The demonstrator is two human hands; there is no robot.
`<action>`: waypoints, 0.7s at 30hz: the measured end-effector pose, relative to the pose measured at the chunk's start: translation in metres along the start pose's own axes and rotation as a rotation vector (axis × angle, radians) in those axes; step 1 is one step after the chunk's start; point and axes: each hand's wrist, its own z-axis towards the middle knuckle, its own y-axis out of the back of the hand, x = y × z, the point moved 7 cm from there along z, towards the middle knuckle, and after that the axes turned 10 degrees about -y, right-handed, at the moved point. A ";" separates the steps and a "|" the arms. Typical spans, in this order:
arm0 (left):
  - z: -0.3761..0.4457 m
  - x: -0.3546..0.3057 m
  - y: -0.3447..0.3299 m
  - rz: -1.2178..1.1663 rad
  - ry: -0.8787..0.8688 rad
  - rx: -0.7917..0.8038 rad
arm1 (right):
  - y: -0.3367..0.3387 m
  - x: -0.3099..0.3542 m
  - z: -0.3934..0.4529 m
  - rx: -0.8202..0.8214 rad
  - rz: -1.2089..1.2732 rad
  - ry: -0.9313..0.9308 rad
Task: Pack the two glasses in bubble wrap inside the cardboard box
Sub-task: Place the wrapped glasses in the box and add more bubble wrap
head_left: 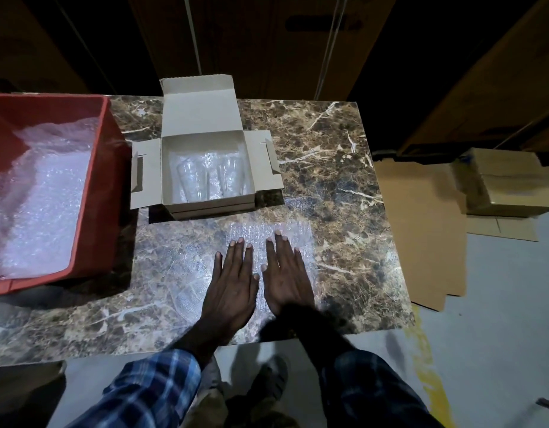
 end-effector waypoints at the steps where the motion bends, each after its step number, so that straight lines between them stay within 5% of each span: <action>1: -0.001 0.003 -0.003 0.011 0.004 0.013 | -0.005 -0.003 -0.002 0.010 -0.006 -0.009; 12: 0.000 0.010 0.015 -0.035 0.012 0.028 | 0.021 -0.054 -0.008 -0.114 -0.072 -0.127; 15: 0.013 0.022 0.032 0.073 -0.119 -0.007 | 0.025 -0.026 -0.011 -0.135 -0.066 -0.039; 21: 0.025 0.043 0.037 0.129 -0.381 0.181 | -0.004 0.013 -0.027 -0.069 0.015 0.161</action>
